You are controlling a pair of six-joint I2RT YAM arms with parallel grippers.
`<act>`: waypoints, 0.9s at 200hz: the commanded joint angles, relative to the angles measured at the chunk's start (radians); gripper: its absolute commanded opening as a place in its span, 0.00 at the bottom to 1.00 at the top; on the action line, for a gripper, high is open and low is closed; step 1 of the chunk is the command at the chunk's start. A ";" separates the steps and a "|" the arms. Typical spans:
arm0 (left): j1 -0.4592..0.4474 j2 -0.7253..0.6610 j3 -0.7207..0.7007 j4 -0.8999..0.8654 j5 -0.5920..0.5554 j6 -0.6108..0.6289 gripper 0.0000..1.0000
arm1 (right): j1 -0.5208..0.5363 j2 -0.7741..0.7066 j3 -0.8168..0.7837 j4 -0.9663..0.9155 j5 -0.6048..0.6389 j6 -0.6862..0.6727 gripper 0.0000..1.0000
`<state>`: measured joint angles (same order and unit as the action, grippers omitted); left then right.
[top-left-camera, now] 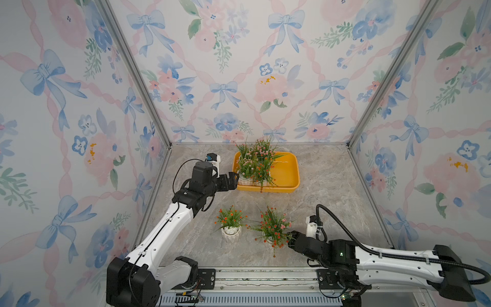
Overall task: Put the potted gypsophila into the storage box
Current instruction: Pick up the baby's breath potted plant from the center of the board.
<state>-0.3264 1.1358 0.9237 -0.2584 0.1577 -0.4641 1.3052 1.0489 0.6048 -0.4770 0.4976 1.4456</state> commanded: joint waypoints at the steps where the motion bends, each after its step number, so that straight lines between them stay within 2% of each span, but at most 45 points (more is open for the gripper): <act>1: 0.008 -0.027 -0.034 -0.005 -0.001 0.025 0.98 | 0.002 0.052 0.055 0.017 -0.037 -0.039 0.76; 102: 0.014 -0.055 -0.080 -0.005 -0.004 0.018 0.98 | -0.020 0.141 0.069 0.061 -0.143 -0.037 0.74; 156: 0.016 -0.054 -0.083 -0.005 -0.009 0.019 0.98 | -0.086 0.240 0.196 -0.114 -0.210 -0.025 0.64; 180: 0.015 -0.055 -0.084 -0.005 -0.016 0.024 0.98 | -0.121 0.286 0.250 -0.153 -0.244 -0.048 0.54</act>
<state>-0.3195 1.0981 0.8543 -0.2592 0.1543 -0.4633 1.2163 1.2781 0.7998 -0.5224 0.2947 1.4178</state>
